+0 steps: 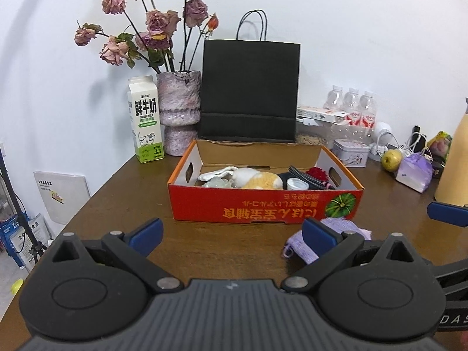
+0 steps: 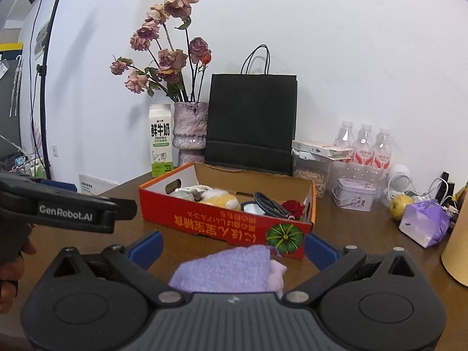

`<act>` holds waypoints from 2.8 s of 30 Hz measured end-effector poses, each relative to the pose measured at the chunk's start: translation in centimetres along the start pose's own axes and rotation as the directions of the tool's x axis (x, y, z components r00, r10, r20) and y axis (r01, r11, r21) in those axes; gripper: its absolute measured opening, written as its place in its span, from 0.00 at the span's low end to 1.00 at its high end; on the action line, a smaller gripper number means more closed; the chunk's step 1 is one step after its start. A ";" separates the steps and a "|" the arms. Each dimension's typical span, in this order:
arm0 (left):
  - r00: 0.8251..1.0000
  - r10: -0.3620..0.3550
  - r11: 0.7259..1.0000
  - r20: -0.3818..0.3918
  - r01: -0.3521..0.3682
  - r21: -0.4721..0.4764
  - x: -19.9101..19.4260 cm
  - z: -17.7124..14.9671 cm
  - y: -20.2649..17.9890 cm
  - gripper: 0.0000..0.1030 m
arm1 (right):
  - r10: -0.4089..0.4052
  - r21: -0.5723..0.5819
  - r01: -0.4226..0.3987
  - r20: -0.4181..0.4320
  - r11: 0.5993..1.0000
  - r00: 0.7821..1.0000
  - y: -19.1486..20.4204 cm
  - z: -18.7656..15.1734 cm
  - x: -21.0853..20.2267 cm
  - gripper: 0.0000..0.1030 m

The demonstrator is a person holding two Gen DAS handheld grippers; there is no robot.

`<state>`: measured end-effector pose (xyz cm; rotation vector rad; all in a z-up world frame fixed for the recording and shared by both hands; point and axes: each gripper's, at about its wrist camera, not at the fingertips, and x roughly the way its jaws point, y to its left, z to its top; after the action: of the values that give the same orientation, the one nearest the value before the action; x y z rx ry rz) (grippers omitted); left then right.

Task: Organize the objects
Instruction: 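Lower the left gripper onto the purple drawstring bag and close it, then lift the purple bag with the left gripper while the right gripper moves to the pink fuzzy headband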

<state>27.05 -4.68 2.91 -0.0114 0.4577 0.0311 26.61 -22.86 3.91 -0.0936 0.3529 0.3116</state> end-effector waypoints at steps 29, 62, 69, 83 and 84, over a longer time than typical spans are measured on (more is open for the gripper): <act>0.972 -0.119 0.991 -0.202 0.127 0.030 2.7 -0.6 -8.2 1.00 | -0.058 0.122 0.061 -0.028 0.991 0.998 -10.5 -4.6 -0.5 1.00; 0.928 -0.133 0.990 -0.347 0.109 -0.087 10.9 -1.7 -10.9 1.00 | -0.129 0.188 0.138 -0.060 0.972 0.990 -11.7 -6.8 0.8 1.00; 0.929 -0.155 0.987 -0.337 0.136 -0.081 10.4 -2.0 -10.7 0.87 | -0.130 0.191 0.140 -0.066 0.972 0.989 -11.8 -6.9 0.9 1.00; 0.960 -0.155 0.987 -0.231 0.159 0.000 6.9 -2.4 -8.6 0.33 | -0.132 0.198 0.146 -0.081 0.969 0.988 -12.0 -7.1 1.1 1.00; 0.966 -0.147 0.988 -0.214 0.152 0.007 6.4 -2.5 -8.3 0.33 | -0.133 0.199 0.147 -0.083 0.969 0.988 -12.1 -7.1 1.1 1.00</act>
<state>31.98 -12.81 -2.12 -0.0262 0.6703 -0.1257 29.11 -35.01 -2.70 0.0727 0.4427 0.1312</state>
